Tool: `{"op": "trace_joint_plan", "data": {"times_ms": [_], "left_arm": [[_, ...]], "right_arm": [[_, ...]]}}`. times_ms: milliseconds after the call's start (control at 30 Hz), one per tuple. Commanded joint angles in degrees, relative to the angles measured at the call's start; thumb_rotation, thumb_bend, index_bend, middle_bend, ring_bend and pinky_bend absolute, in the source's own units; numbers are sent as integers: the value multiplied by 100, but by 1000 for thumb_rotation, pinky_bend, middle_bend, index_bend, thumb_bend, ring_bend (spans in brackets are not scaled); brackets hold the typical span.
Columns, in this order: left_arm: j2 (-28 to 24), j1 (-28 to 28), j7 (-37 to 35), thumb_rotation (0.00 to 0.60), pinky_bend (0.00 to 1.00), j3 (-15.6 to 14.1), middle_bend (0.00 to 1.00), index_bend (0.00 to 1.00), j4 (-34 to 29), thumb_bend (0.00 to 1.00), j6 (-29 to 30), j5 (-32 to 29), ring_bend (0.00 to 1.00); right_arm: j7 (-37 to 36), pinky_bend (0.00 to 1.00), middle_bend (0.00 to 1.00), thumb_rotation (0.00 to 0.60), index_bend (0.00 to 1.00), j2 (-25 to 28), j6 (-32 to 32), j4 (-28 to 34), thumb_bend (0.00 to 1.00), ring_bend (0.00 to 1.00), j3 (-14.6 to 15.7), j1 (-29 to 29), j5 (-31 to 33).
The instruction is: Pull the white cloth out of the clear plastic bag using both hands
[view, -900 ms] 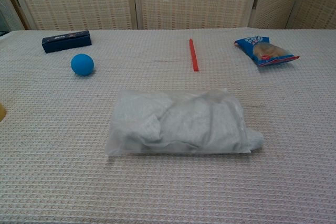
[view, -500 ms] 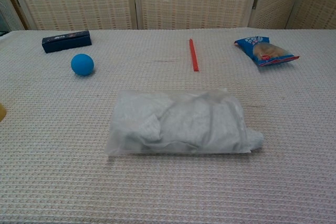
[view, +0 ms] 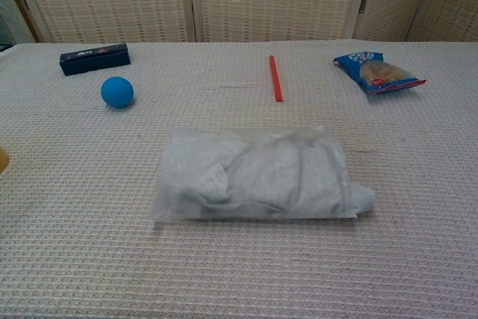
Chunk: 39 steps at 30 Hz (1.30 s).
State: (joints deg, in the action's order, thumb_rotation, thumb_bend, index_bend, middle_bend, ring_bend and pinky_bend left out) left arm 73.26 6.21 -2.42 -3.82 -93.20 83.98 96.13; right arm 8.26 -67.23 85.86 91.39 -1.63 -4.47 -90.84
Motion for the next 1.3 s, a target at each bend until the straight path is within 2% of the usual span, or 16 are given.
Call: {"op": "trace_joint_plan", "data": {"times_ms": [33, 100, 167, 333, 467, 600, 933, 1100, 1300], "left_arm": [[159, 145, -32, 600, 987, -52, 1000, 469, -116, 197, -293, -9, 910], [223, 237, -114, 600, 1000, -75, 1000, 499, -210, 201, -498, -48, 976], [338, 298, -65, 600, 1000, -42, 1000, 525, -234, 206, -609, -100, 998], [612, 483, 227, 600, 1000, 67, 1000, 570, -442, 313, -1163, -597, 1000], [706, 637, 433, 600, 1000, 201, 1000, 542, -790, 355, -1627, -1194, 1000], [865, 797, 524, 600, 1000, 323, 1000, 516, -946, 318, -1928, -1573, 1000], [1288, 1125, 682, 600, 1000, 586, 1000, 507, -840, 292, -2318, -2163, 1000], [1501, 1315, 893, 600, 1000, 748, 1000, 572, -734, 389, -2451, -2490, 1000], [1642, 1511, 1117, 600, 1000, 878, 1000, 569, -667, 415, -2607, -2926, 1000]], "right_arm": [[16, 0, 0, 600, 0, -25, -45, -17, 135, 0, -21, -24, 51], [11, 0, 0, 600, 0, -31, -46, -23, 135, 0, -48, -31, 84], [16, 0, 0, 600, 0, -37, -54, -29, 134, 0, -62, -37, 110], [34, 0, 0, 600, 0, -54, -100, -57, 134, 0, -91, -57, 184], [40, 0, 0, 600, 0, -63, -115, -86, 134, 0, -132, -68, 259], [60, 0, 0, 600, 0, -79, -134, -111, 134, 0, -157, -84, 305], [162, 0, 0, 600, 0, -144, -188, -154, 134, 0, -184, -121, 378], [185, 0, 0, 600, 0, -160, -224, -172, 134, 0, -197, -144, 416], [180, 0, 0, 600, 0, -152, -209, -178, 134, 0, -218, -144, 453]]}}
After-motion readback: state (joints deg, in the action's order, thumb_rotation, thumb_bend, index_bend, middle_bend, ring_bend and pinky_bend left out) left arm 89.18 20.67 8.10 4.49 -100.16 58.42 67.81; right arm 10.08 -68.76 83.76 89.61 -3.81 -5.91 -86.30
